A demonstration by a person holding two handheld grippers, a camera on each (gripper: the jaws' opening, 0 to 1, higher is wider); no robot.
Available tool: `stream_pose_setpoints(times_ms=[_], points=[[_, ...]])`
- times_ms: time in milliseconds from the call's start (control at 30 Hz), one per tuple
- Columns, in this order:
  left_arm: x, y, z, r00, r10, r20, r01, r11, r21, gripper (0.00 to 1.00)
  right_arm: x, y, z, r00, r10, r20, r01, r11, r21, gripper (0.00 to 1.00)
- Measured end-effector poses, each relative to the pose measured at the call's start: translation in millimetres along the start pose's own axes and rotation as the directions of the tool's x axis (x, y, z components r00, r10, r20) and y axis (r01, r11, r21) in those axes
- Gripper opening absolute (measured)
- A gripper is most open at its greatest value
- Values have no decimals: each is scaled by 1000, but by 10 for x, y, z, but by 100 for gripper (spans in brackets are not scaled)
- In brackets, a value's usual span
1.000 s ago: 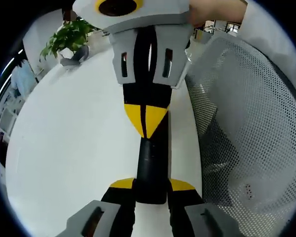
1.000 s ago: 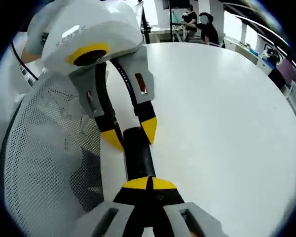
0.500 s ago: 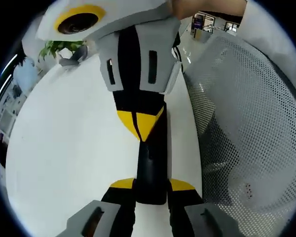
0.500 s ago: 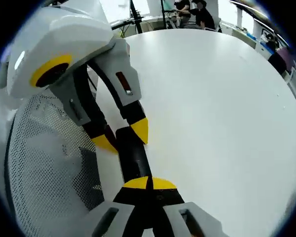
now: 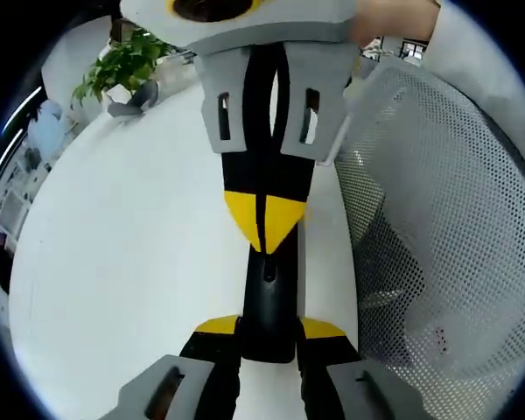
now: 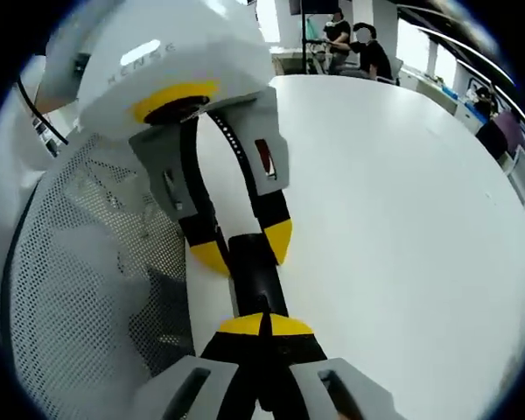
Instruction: Press the specified remote control buttons in sequence, fully releasing each button before pressing the next.
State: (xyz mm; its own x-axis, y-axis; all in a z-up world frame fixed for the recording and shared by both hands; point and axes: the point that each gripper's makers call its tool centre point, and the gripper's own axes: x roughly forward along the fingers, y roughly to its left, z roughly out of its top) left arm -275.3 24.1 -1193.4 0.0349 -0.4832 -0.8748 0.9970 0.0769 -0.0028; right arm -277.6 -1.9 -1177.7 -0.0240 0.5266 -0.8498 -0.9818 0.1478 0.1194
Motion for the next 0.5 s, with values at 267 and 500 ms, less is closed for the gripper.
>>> stream_pose_setpoints(times_ms=[267,500], points=[[-2,-5,0,1000,0,7,0,1000,-1,24,34,6,-26,999,-36,-37,33,997,-73,0],[-2,-6,1,1000,1,1,-1,1000,3,24,70,8,-11,991,-115,-73,105,985,-136,0]])
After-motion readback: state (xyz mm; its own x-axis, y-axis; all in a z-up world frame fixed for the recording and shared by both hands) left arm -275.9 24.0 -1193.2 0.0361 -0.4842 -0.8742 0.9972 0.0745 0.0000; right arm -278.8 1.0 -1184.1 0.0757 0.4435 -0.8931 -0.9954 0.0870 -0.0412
